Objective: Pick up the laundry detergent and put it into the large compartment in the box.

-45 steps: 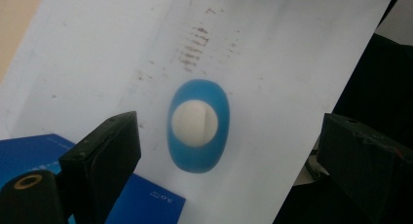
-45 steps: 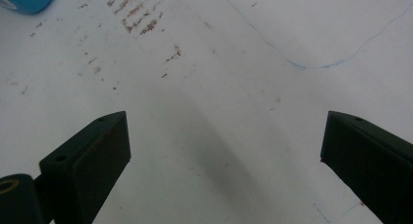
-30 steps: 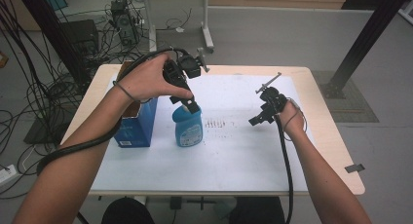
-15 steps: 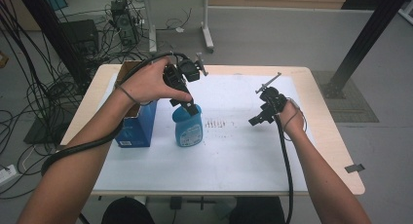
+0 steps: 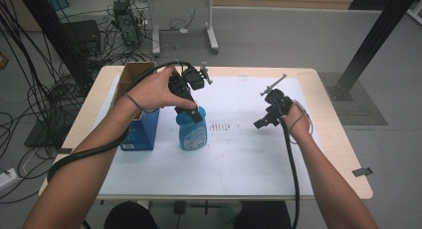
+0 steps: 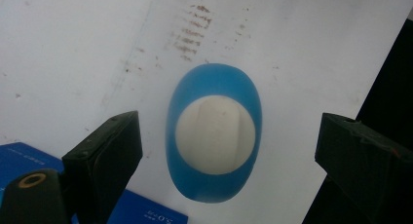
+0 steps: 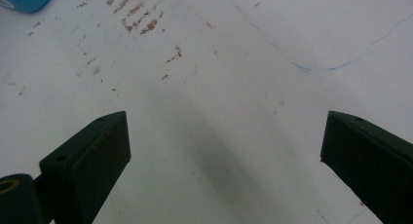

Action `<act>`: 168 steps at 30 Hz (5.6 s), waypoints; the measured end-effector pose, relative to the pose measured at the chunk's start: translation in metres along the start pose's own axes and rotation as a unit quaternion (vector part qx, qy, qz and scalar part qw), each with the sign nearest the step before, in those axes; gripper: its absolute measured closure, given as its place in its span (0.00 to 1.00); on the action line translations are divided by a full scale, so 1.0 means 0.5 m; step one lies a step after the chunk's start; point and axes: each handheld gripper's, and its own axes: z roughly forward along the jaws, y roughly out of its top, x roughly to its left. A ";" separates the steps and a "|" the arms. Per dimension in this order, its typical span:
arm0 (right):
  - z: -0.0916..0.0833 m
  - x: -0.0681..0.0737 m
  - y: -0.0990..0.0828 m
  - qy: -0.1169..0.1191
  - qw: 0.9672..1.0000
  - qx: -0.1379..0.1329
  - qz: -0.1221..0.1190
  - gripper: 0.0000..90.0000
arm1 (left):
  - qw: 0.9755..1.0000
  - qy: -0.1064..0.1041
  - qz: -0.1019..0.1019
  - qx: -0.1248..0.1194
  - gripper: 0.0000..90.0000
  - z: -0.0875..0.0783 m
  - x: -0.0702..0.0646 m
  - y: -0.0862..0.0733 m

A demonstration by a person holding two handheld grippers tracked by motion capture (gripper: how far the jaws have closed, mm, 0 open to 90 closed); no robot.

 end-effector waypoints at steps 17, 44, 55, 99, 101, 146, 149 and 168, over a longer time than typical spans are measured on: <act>0.007 -0.002 0.001 0.002 1.000 0.002 0.002 0.04 | 1.000 -0.013 -0.008 -0.006 0.12 0.044 0.018 -0.017; 0.011 -0.004 0.000 0.005 1.000 0.001 0.004 0.04 | 1.000 -0.013 -0.008 -0.005 0.12 0.077 0.022 -0.023; 0.010 -0.004 0.001 0.004 1.000 0.001 0.002 0.04 | 1.000 -0.012 -0.008 -0.003 0.12 0.075 0.020 -0.022; 0.006 -0.002 0.004 -0.001 1.000 0.003 -0.002 0.04 | 1.000 -0.013 -0.006 -0.003 0.13 0.066 0.019 -0.025; 0.007 -0.002 0.004 -0.002 1.000 0.005 -0.002 0.04 | 1.000 -0.012 -0.006 -0.002 0.13 0.067 0.020 -0.025; -0.002 0.000 0.007 0.001 1.000 -0.001 -0.001 0.04 | 1.000 -0.007 0.008 0.002 0.15 0.075 0.016 -0.019; -0.003 0.000 0.007 0.000 1.000 -0.001 0.001 0.04 | 1.000 -0.007 0.010 0.003 0.17 0.076 0.016 -0.018; -0.002 -0.001 0.007 0.000 1.000 -0.002 0.001 0.04 | 1.000 -0.013 0.010 0.014 0.38 0.084 0.018 -0.017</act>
